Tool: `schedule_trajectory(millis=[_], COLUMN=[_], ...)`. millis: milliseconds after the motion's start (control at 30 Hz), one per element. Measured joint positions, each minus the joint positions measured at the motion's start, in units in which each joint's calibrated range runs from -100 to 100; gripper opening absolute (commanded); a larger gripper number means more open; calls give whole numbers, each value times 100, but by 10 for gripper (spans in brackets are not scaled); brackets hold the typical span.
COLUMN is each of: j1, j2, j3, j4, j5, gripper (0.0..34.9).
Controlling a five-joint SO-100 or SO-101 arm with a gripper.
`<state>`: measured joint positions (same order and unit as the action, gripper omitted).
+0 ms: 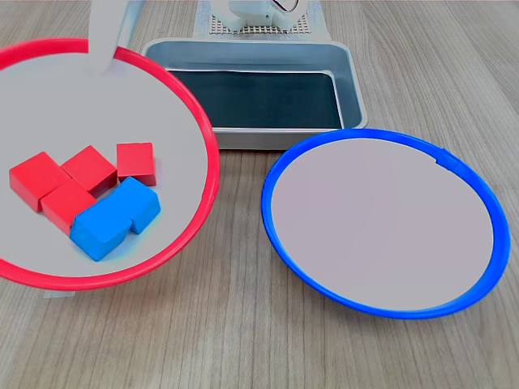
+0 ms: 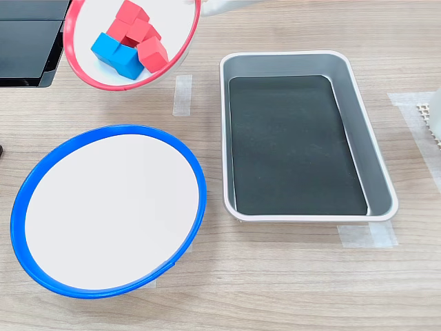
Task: Resolve any anomalies and move all blocks to matching dishes
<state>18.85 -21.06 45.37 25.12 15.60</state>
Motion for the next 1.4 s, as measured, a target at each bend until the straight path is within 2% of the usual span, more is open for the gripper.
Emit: schedule_trajectory(millis=[333,600,1067,1400], j1=[142,-230,-566,-531], j2=[17,94,750,1091], j3=[1207,1951,2468,2468], j4=[-1599,-2945,-4209,-4241], j5=[-249,-703,-777,-576], gripper=[0,0,0,0])
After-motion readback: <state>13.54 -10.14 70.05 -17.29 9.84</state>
